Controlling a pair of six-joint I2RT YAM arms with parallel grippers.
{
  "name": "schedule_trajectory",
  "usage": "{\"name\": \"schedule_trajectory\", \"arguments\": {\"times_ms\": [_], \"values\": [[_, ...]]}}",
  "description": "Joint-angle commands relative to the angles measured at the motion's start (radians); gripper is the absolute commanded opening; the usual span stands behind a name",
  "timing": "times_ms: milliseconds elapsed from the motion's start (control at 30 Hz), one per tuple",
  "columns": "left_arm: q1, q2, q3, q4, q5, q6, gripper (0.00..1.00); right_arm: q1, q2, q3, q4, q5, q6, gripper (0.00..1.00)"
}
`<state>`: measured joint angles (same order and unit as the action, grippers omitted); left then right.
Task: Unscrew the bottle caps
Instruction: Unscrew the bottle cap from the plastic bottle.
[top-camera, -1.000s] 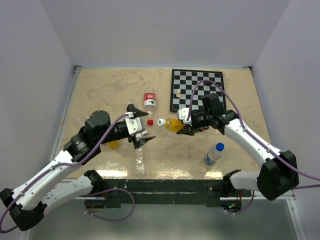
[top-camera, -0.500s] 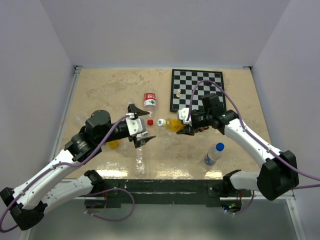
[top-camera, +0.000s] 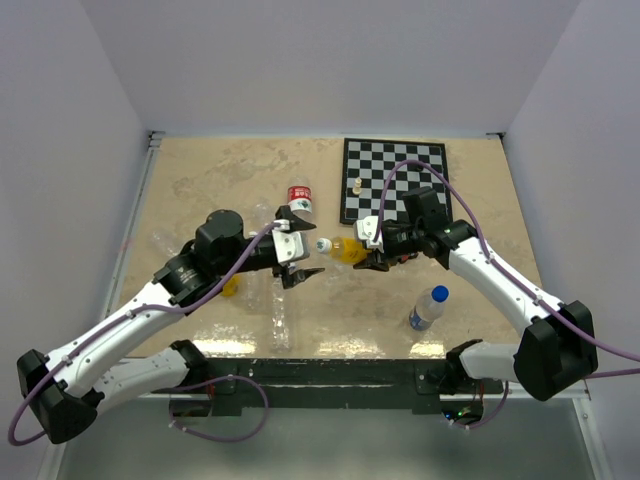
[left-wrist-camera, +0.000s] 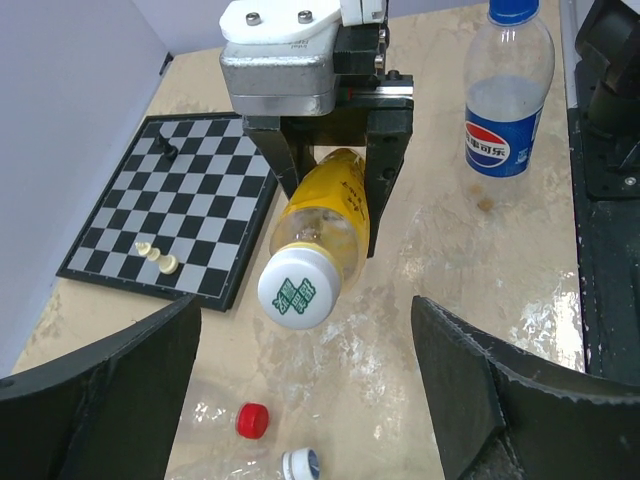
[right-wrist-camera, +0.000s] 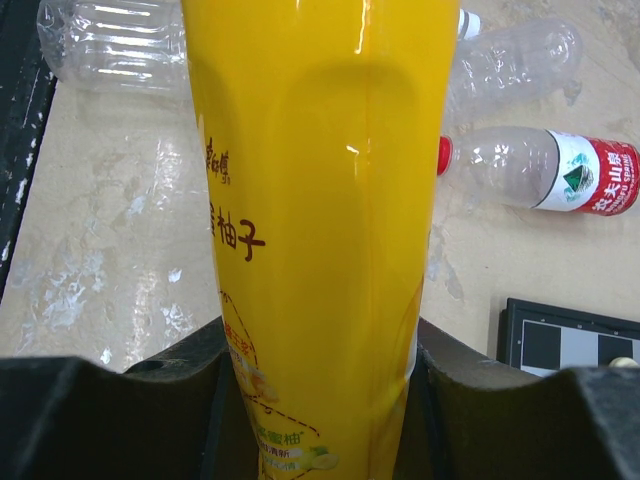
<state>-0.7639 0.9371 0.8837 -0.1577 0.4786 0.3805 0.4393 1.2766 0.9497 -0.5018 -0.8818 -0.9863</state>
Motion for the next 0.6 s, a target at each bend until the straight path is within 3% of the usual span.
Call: {"name": "schedule_trajectory", "arguments": {"times_ms": [0, 367, 567], "values": [[0.002, 0.023, 0.029, 0.098, 0.051, -0.014, 0.87, -0.001, 0.001, 0.023, 0.0, -0.023, -0.014, 0.0], [0.002, 0.06, 0.044, 0.093, 0.08, -0.023, 0.56, 0.001, 0.001, 0.023, 0.0, -0.025, -0.015, 0.0], [0.002, 0.057, 0.041, 0.103, 0.074, -0.038, 0.59, 0.001, 0.004, 0.023, 0.0, -0.023, -0.015, 0.0]]}}
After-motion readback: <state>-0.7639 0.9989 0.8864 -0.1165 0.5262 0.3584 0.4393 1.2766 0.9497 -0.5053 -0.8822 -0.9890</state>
